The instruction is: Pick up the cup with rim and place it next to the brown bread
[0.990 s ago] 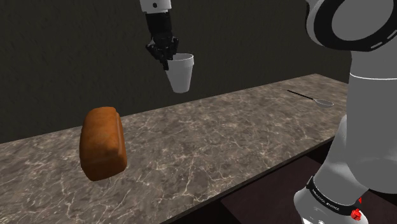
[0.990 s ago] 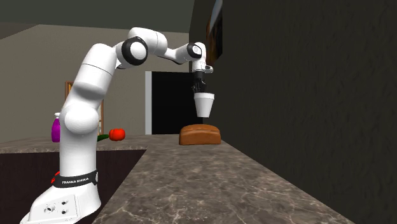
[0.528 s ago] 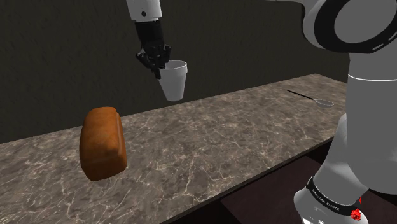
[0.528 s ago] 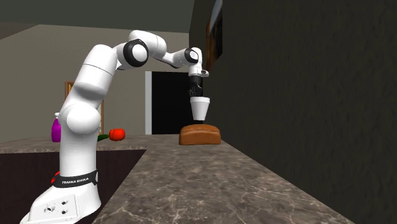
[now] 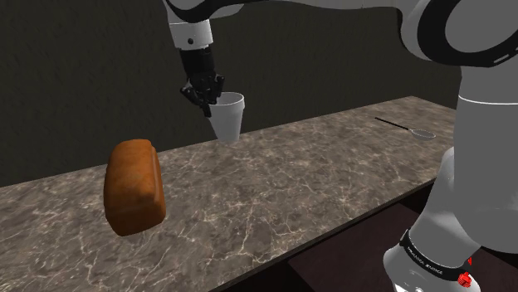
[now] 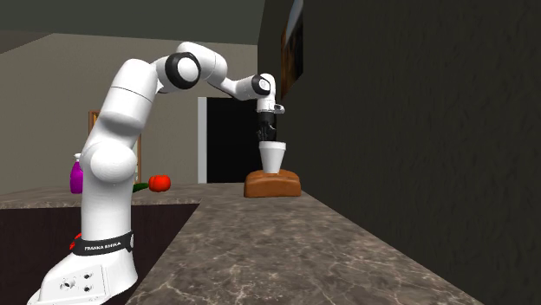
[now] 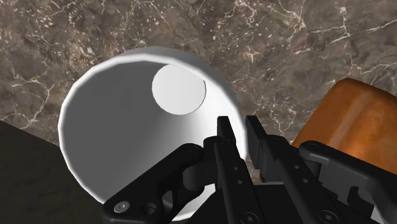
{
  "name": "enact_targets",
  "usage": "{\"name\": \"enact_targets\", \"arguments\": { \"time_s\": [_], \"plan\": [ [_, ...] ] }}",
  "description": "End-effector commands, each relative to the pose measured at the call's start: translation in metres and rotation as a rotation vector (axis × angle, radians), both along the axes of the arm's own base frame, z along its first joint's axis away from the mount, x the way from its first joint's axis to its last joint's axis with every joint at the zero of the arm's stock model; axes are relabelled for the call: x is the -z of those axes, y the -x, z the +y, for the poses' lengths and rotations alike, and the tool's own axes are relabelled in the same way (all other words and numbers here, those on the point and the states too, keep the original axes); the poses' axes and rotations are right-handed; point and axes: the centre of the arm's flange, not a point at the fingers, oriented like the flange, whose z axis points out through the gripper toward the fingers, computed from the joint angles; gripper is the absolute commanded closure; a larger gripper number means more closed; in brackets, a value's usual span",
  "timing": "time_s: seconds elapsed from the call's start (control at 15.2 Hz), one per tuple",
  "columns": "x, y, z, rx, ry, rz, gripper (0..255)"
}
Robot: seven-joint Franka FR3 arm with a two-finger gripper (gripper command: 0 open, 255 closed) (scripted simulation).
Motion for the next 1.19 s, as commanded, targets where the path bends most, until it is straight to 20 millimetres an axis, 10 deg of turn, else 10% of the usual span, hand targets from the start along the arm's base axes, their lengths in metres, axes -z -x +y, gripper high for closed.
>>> {"name": "enact_targets", "arguments": {
  "time_s": [0.0,1.12],
  "plan": [
    [0.011,0.000,0.000,0.000,0.000,-0.001,255],
    [0.100,0.000,0.000,0.000,0.000,-0.001,255]
  ]
}}
